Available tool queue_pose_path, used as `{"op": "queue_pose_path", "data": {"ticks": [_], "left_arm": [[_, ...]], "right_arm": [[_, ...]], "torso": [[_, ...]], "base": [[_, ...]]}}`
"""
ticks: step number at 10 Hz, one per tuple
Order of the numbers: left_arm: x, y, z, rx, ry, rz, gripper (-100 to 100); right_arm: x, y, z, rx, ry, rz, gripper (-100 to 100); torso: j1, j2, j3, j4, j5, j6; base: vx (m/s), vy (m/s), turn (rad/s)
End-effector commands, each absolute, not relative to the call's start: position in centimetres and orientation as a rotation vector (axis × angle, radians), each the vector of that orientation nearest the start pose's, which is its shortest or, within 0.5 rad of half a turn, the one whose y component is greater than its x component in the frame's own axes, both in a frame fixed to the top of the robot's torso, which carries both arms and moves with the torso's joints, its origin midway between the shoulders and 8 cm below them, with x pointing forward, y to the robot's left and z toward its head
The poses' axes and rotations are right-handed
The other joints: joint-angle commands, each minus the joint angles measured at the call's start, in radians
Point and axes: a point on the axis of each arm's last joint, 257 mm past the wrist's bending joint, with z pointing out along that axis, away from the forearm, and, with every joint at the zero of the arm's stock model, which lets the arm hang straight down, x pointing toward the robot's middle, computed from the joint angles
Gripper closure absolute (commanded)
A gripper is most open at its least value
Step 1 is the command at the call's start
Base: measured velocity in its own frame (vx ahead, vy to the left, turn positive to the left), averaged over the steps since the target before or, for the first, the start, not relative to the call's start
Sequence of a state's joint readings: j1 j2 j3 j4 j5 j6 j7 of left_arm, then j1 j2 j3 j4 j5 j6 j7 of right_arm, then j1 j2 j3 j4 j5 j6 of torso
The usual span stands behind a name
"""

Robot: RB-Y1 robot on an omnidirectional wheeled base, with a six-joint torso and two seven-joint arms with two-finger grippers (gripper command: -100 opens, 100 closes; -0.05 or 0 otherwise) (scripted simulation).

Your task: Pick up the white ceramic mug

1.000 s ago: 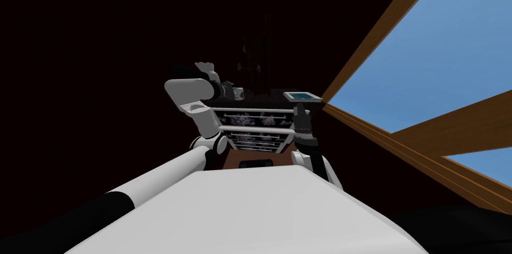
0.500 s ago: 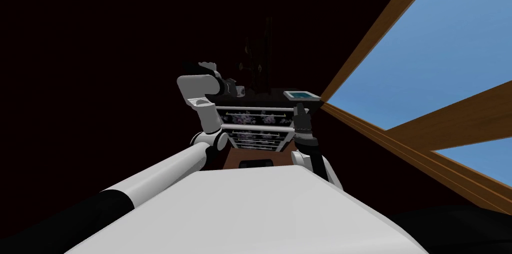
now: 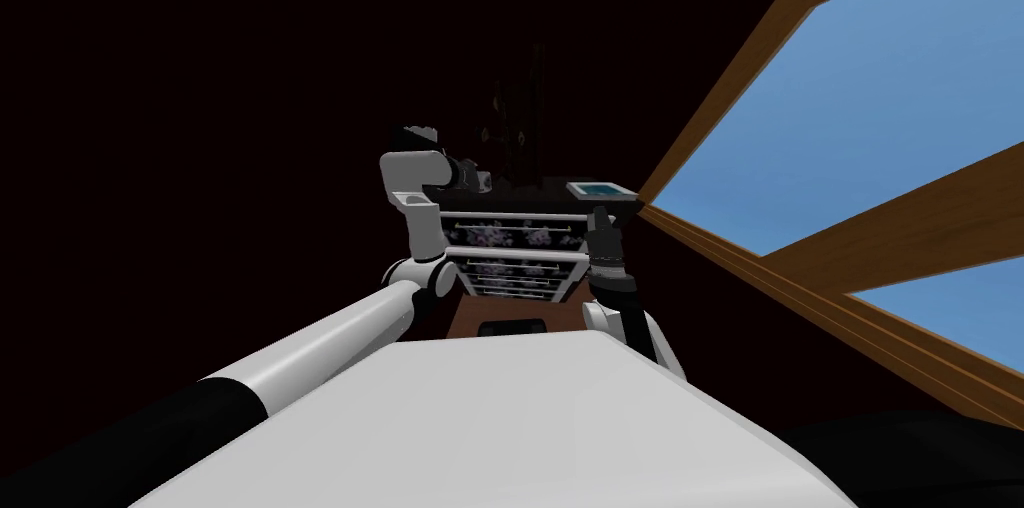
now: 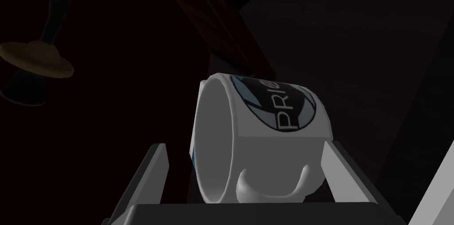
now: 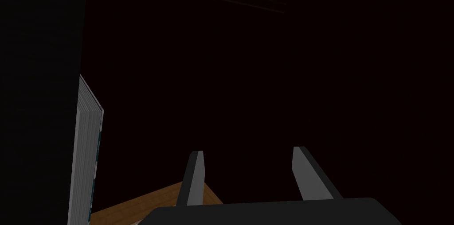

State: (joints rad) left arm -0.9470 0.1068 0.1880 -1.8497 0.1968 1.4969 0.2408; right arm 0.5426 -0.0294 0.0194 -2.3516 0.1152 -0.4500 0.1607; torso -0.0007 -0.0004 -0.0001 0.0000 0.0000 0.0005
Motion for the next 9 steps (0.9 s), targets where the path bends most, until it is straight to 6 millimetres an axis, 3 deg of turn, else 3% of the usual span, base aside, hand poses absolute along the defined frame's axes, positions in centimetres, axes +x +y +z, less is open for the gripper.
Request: {"op": "queue_pose_path", "data": {"ticks": [1,2,5,6,7,9], "left_arm": [[60.4,10.8,10.3,-1.474,1.511,-1.393,-100],[60.9,10.4,10.9,-1.460,1.503,-1.408,-100],[62.5,10.5,7.8,-1.529,1.542,-1.359,-100],[63.0,9.3,10.6,-1.471,1.512,-1.398,-100],[63.3,8.9,11.4,-1.456,1.505,-1.412,-100],[64.4,8.9,10.1,-1.479,1.511,-1.402,-100]], "right_arm": [[33.9,-26.0,3.1,0.514,0.746,1.079,0],[33.9,-26.0,3.1,0.514,0.746,1.079,0],[33.9,-26.0,3.1,0.514,0.746,1.079,0],[33.9,-26.0,3.1,0.514,0.746,1.079,0],[33.9,-26.0,3.1,0.514,0.746,1.079,0],[33.9,-26.0,3.1,0.514,0.746,1.079,0]], "torso": [[0.000,0.000,0.000,0.000,0.000,0.000],[0.002,0.004,0.002,0.001,0.000,0.000],[0.001,0.003,0.002,0.001,0.000,0.000],[0.001,0.001,0.001,0.000,0.000,0.000],[0.003,0.004,0.002,0.001,0.000,0.000],[0.002,0.004,0.003,0.001,0.000,0.000]], "base": [[-0.074,0.030,0.002],[-0.094,0.044,-0.009],[-0.025,0.013,-0.001],[-0.063,0.043,0.006],[-0.086,0.050,-0.013],[-0.036,0.011,0.000]]}}
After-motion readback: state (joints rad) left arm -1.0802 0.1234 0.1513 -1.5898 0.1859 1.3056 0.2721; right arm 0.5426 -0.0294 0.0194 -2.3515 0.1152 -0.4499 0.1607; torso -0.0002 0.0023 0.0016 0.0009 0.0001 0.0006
